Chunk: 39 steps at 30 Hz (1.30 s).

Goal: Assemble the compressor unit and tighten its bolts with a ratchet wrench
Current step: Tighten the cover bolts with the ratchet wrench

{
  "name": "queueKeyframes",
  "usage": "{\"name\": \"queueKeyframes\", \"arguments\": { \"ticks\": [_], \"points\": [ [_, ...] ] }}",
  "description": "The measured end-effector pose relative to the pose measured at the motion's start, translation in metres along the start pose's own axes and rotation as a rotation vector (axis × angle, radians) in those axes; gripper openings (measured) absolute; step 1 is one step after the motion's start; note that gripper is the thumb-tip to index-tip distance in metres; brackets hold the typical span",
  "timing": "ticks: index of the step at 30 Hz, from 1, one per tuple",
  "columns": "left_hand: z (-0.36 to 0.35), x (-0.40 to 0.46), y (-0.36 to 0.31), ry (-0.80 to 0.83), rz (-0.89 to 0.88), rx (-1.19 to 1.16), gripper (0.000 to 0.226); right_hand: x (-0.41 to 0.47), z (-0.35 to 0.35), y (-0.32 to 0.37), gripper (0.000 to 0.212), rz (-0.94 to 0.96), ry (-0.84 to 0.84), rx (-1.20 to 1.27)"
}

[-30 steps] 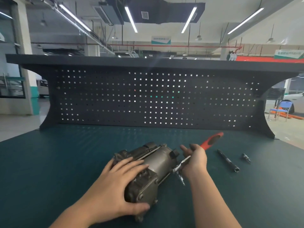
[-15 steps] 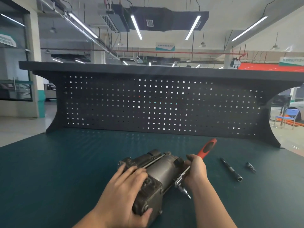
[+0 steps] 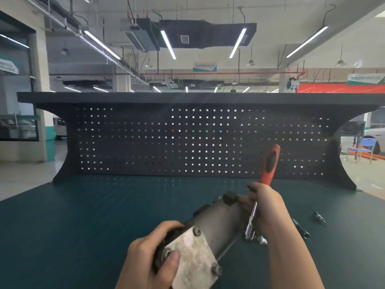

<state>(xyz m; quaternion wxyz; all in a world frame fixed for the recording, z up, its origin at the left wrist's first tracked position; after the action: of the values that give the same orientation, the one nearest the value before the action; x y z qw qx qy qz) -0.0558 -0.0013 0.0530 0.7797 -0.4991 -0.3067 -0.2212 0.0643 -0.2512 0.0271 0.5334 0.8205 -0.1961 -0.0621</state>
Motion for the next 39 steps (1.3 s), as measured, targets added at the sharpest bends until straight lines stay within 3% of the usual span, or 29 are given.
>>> {"name": "queueKeyframes", "arguments": {
  "ticks": [7,12,17,19,21,25,29,33,36,39],
  "points": [
    [0.017,0.022,0.051,-0.232,0.326,-0.293,0.061,-0.003,-0.031,-0.001,0.046,-0.008,0.157,0.385],
    [0.018,0.028,0.068,-0.249,0.524,-0.303,0.069,-0.004,-0.037,0.001,0.055,-0.03,0.125,0.599],
    [0.007,0.016,0.063,-0.332,0.626,-0.277,0.059,-0.01,-0.04,-0.003,0.074,0.016,0.228,0.104],
    [0.0,0.013,0.058,-0.366,0.661,-0.307,0.039,-0.018,-0.044,-0.006,0.071,-0.044,0.26,0.111],
    [-0.006,0.013,0.055,-0.368,0.676,-0.35,0.029,-0.025,-0.049,-0.005,0.06,-0.106,0.255,0.275],
    [-0.008,0.016,0.049,-0.328,0.63,-0.319,0.042,-0.043,-0.073,0.011,0.048,-0.12,0.253,0.835],
    [-0.003,0.017,0.045,-0.385,0.546,-0.346,0.038,-0.063,-0.098,0.007,0.023,-0.087,0.269,0.963],
    [0.006,0.024,0.031,-0.375,0.368,-0.302,0.035,-0.069,-0.106,-0.002,0.02,-0.065,0.25,0.973],
    [0.021,0.052,-0.001,-0.228,0.171,-0.084,0.029,-0.068,-0.106,0.001,0.022,-0.033,0.284,0.987],
    [0.001,0.085,-0.011,0.113,0.19,-0.15,0.029,-0.066,-0.105,0.004,0.027,0.005,0.271,0.961]
  ]
}}
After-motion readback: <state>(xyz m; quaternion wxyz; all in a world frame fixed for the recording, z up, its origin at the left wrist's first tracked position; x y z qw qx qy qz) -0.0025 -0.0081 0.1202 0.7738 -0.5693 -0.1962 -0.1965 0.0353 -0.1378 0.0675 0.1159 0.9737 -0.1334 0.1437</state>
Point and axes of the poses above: each hand's wrist, its own x-axis towards the middle knuckle, its own z-axis out of the back of the hand, y = z × x, the point moved 10 cm from there along x, towards the middle knuckle, and after that the axes turned 9 degrees about z, right-handed, at the moved point
